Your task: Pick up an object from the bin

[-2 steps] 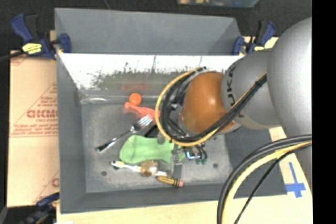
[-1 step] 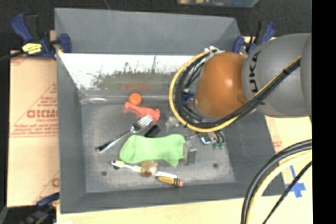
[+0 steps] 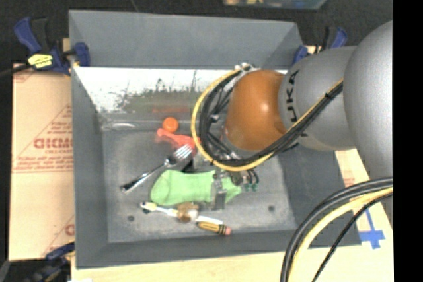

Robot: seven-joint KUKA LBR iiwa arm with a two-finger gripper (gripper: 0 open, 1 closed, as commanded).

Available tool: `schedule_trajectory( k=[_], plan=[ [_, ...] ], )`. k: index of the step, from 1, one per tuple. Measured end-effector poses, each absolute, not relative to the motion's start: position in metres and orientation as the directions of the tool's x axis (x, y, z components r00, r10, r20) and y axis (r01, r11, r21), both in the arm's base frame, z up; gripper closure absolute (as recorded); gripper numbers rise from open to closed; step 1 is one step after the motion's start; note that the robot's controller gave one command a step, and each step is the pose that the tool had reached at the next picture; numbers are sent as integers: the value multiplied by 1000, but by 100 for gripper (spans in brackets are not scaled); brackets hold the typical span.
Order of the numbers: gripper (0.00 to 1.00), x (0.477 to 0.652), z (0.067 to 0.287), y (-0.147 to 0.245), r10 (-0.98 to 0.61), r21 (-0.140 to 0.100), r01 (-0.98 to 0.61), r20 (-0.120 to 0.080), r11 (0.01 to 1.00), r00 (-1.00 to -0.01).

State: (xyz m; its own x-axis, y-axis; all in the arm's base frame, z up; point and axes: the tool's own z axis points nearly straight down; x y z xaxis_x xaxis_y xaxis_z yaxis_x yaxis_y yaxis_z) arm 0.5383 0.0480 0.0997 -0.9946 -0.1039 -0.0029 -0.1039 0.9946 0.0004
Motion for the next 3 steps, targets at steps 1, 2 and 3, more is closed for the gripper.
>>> schedule_trajectory(
  k=[1,2,3],
  plan=[
    [0,531,70,68,-246,-10,-246,-18,969,-969],
    [100,537,72,52,-165,-2,-165,-10,986,-986],
    [100,537,72,52,-165,-2,-165,-10,986,-986]
  ],
)
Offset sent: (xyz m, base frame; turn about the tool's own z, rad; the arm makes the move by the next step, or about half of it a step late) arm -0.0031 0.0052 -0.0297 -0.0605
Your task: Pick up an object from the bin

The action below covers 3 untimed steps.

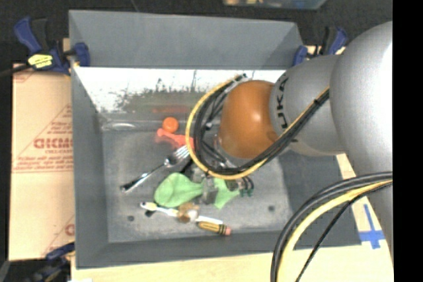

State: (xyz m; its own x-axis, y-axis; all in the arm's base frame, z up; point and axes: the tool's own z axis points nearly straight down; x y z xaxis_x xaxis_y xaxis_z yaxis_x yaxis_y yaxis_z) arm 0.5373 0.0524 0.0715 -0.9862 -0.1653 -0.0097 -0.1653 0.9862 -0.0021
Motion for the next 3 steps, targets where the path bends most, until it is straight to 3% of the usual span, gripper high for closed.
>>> schedule_trajectory(
  k=[1,2,3],
  plan=[
    [100,537,72,52,-166,-2,-166,-10,986,-986],
    [100,534,87,52,-166,-2,-166,1,986,-986],
    [100,537,130,52,-166,-3,-166,-6,986,-986]
  ],
)
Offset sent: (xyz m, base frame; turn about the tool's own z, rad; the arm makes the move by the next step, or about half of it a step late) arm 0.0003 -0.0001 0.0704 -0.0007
